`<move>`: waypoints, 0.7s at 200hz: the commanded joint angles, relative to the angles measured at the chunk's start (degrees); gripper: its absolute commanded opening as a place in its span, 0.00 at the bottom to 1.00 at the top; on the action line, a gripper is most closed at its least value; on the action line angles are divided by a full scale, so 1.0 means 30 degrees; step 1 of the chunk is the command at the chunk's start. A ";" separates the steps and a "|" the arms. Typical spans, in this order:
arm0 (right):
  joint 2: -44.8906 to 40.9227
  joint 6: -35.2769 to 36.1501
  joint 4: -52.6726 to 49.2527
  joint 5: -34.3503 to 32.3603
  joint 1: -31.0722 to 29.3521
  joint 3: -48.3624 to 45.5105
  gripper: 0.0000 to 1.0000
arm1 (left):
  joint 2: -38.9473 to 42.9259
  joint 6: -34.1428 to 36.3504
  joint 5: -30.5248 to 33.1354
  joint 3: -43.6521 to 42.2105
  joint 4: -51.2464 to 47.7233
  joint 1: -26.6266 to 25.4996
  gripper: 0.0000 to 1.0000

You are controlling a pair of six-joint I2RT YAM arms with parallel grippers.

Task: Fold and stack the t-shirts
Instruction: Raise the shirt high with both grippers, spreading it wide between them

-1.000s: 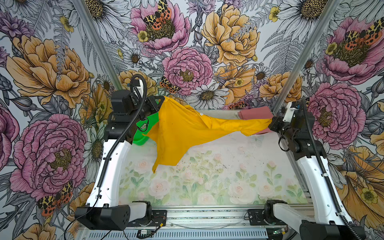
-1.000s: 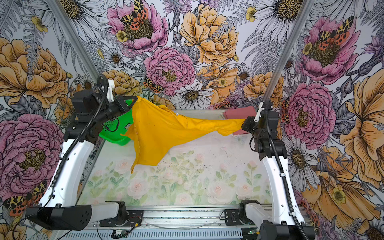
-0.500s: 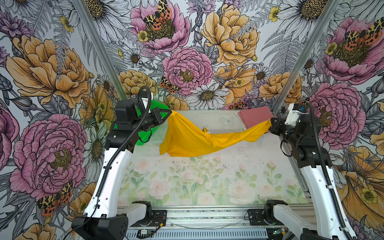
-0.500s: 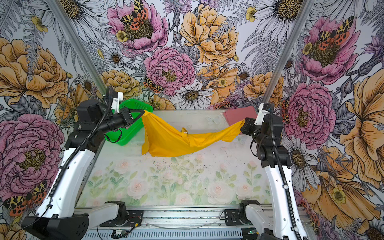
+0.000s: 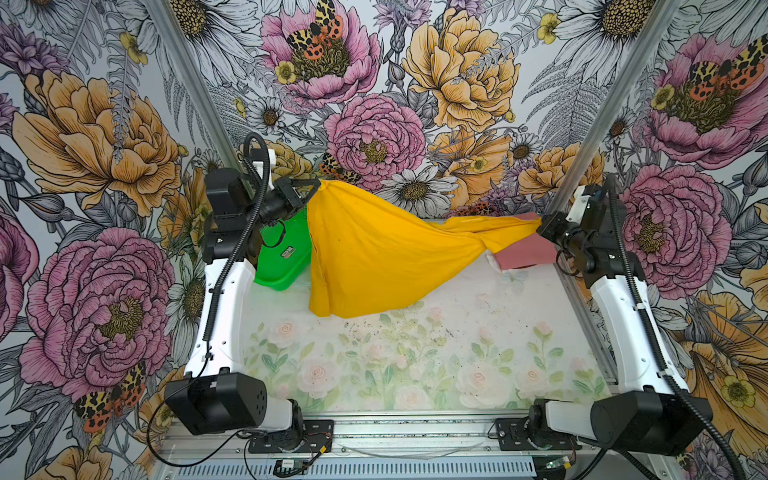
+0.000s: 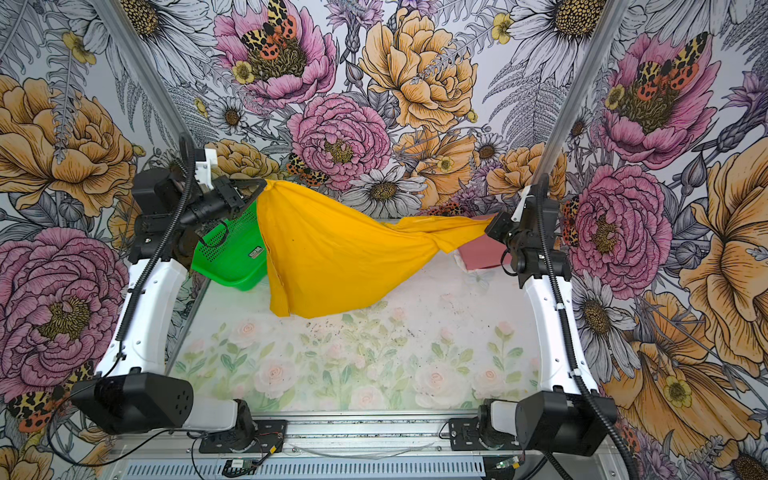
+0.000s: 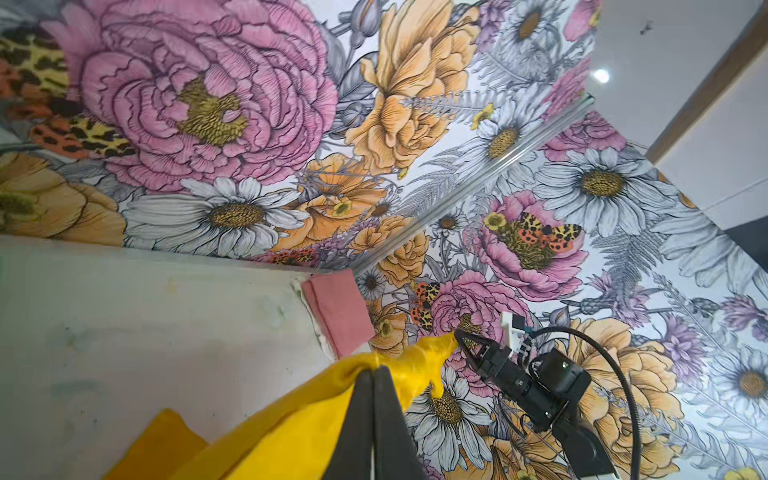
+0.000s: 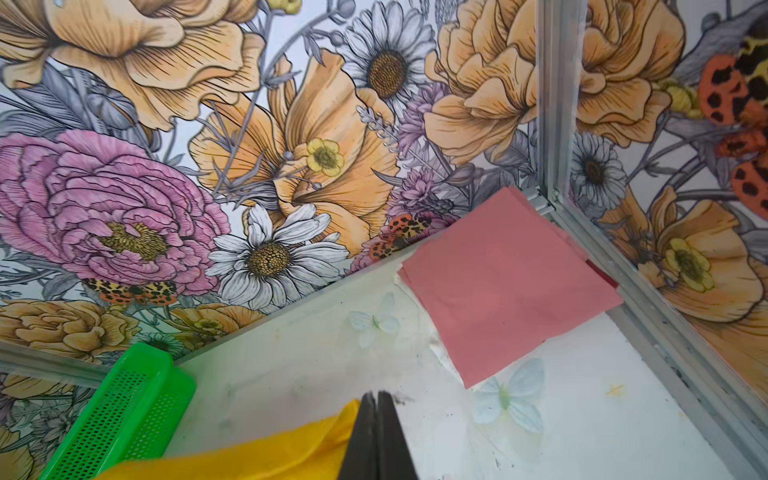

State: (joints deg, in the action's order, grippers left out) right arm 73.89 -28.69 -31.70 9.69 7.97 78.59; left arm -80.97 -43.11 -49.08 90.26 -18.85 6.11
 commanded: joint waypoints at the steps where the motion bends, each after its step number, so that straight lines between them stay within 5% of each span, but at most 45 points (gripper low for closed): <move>1: -0.2313 0.0268 0.0036 -0.0229 0.0132 -0.0498 0.00 | 0.2818 0.0910 0.0229 0.0005 -0.0209 0.0115 0.00; 81: -0.4913 -0.1853 -0.0001 0.1103 0.0973 0.0621 0.00 | 0.3907 -0.0418 -0.1511 0.1675 0.0652 0.3095 0.00; 113: -0.5329 -0.2103 0.0694 0.1608 0.0963 -0.0070 0.00 | 0.4711 -0.0230 -0.0811 0.0095 0.1169 0.3108 0.00; 140: -0.3797 -0.2355 0.1557 0.2771 0.0963 0.0002 0.00 | 0.2724 0.0397 -0.0840 -0.0058 0.0955 0.1974 0.00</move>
State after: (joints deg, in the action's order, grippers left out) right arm 58.78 -34.06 -30.94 14.74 10.59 78.85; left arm -68.18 -43.99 -52.86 90.78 -16.27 14.37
